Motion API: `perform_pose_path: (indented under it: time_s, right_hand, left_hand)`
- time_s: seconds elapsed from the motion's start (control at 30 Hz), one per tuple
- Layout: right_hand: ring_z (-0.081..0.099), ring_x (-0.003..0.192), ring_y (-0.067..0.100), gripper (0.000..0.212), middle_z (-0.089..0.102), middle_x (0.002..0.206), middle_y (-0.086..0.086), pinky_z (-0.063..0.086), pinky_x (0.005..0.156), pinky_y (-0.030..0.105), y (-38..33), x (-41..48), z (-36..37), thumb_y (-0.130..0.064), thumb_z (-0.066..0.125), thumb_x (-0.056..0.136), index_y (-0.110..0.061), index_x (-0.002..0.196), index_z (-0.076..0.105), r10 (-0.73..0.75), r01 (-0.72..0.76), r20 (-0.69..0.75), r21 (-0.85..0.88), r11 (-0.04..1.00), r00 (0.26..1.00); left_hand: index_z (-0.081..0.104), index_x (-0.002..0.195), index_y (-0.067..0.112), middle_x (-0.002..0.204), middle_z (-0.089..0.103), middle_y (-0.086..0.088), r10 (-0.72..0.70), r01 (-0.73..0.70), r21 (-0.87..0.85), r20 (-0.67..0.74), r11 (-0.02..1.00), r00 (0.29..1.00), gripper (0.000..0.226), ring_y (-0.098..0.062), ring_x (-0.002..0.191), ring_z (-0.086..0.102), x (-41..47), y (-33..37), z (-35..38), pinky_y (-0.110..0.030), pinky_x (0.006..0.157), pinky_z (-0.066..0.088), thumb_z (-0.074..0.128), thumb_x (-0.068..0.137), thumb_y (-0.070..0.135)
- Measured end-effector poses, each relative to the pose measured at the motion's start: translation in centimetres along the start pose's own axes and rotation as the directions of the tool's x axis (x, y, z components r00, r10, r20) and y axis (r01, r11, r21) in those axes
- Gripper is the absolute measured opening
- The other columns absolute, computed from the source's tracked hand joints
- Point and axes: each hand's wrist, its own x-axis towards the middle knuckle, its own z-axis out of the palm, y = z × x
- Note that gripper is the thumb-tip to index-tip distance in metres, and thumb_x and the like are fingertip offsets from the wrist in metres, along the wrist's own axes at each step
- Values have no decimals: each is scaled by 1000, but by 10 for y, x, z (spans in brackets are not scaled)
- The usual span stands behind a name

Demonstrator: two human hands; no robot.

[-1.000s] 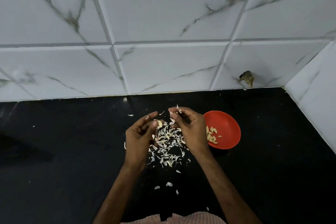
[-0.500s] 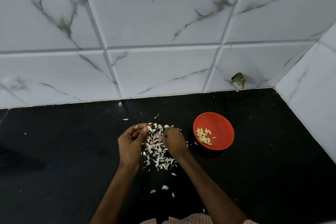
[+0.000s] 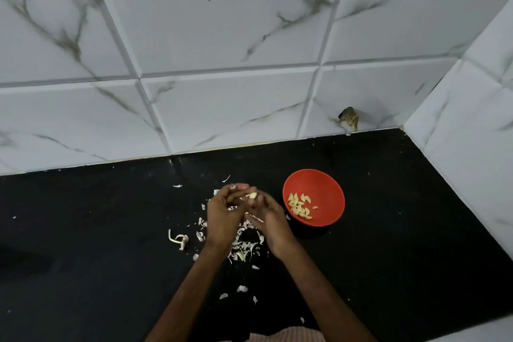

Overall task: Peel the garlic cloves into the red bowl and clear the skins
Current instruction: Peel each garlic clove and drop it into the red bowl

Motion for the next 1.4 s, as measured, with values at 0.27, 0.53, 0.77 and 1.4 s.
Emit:
perform_pose_path:
  time_s: [0.27, 0.53, 0.77, 1.4]
  right_hand:
    - [61, 125, 28, 65, 63, 137, 15, 51, 100, 39, -1, -9, -33, -52, 44, 93, -3, 135, 57, 98, -66, -4, 707, 704, 995]
    - [55, 132, 20, 38, 64, 135, 3, 42, 113, 43, -24, 22, -95, -39, 45, 104, -16, 127, 65, -44, 80, -350, 87, 993, 936]
    - [41, 137, 10, 30, 51, 144, -3, 36, 110, 29, -1, 30, -84, -21, 52, 105, -11, 131, 63, -480, 304, -22, -748, 590, 877]
    - [19, 152, 19, 57, 23, 166, 1, 22, 121, 33, 61, 44, -8, -2, 50, 102, -21, 153, 38, -68, 497, 493, -859, 123, 867]
  left_hand:
    - [64, 121, 11, 105, 76, 13, -5, -85, 273, 312, 958, 950, 54, -5, 92, 70, -4, -18, 32, -17, 80, 54, 69, 78, -20]
    - [70, 107, 17, 115, 68, -4, 75, 86, 618, -230, 781, 970, 21, -21, 100, 66, 20, -53, -53, -38, 88, 55, 57, 98, 3]
    - [61, 132, 24, 124, 51, -5, -88, 108, 868, -75, 485, 993, 37, -20, 109, 57, 23, -91, -80, -39, 89, 55, 66, 97, 31]
    - [68, 111, 7, 101, 73, -10, -141, 236, 642, -198, 729, 970, 20, -24, 90, 67, 34, -80, -102, -37, 81, 54, 63, 99, 22]
